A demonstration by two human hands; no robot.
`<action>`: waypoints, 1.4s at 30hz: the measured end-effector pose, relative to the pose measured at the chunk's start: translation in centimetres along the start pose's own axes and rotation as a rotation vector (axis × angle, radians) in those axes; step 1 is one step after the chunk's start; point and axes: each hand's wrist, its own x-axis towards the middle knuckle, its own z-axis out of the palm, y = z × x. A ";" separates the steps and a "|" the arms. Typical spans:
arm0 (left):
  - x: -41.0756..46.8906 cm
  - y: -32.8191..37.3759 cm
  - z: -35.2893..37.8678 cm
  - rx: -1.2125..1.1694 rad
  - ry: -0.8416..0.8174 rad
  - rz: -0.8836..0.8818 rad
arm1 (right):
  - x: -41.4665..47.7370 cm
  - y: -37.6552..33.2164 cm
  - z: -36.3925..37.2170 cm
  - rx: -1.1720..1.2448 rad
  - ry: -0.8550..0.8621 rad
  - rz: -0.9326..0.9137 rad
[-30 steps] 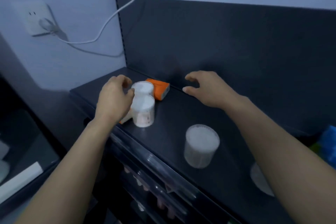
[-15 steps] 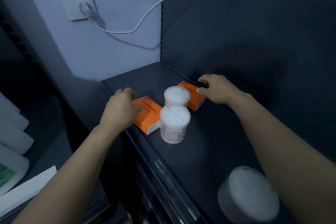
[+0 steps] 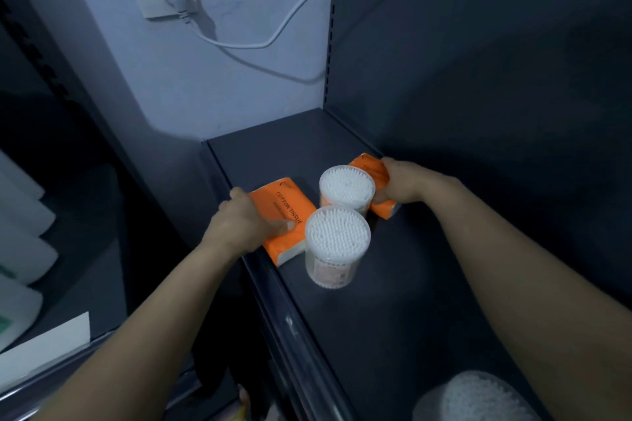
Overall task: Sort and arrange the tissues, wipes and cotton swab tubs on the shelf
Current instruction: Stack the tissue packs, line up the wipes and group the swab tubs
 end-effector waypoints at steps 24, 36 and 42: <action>-0.6 -0.1 -2.4 -0.401 0.005 0.130 | -17.1 -6.7 -3.4 0.503 0.728 0.059; -13.1 5.3 -5.1 -0.805 -0.409 0.825 | -32.5 -4.5 -0.9 0.784 1.059 0.311; -23.3 8.7 1.0 -0.770 -0.885 0.910 | -46.2 0.7 2.4 0.853 1.254 0.547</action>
